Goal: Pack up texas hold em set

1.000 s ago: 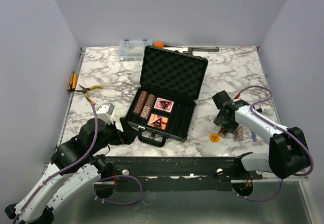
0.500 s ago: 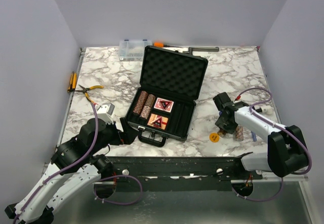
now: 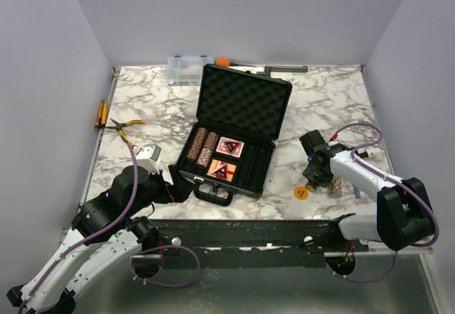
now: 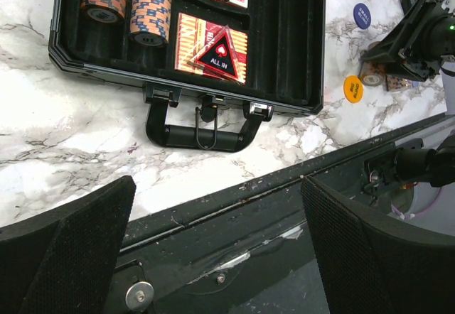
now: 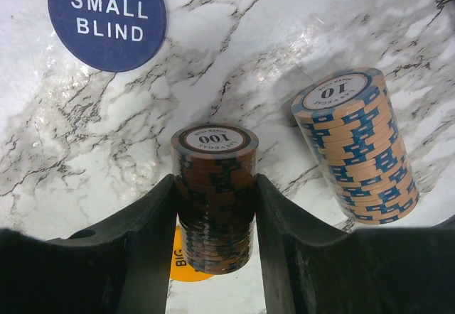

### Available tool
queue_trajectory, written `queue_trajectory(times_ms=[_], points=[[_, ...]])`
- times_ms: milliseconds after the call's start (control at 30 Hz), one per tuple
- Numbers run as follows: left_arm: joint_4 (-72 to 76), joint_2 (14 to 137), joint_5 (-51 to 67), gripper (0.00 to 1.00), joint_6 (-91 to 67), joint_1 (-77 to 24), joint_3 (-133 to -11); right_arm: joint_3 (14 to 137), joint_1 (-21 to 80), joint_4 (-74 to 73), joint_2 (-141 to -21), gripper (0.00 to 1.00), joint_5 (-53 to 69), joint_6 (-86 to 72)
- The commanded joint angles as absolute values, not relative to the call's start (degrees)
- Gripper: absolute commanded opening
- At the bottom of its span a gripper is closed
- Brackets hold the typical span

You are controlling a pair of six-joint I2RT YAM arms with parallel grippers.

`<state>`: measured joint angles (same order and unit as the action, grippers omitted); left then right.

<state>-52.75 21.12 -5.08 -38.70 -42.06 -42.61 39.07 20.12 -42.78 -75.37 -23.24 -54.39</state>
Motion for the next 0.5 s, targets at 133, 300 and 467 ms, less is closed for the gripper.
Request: queue_trajectory(times_ms=[133, 300, 467], points=[[-51.95, 21.29, -3.77, 0.98, -38.06, -41.79, -41.93, 42.06, 19.72, -42.90, -74.50, 0.06, -23.07, -52.40], [-51.95, 21.15, -3.92, 0.98, -38.03, -41.77, -41.92, 45.80, 19.67, -44.96, -73.33, 0.01, -23.08, -50.88], [-51.95, 21.03, -3.95, 0.98, -38.14, -41.70, -41.93, 48.69, 19.77, -46.23, -72.95, 0.01, -23.64, -49.43]])
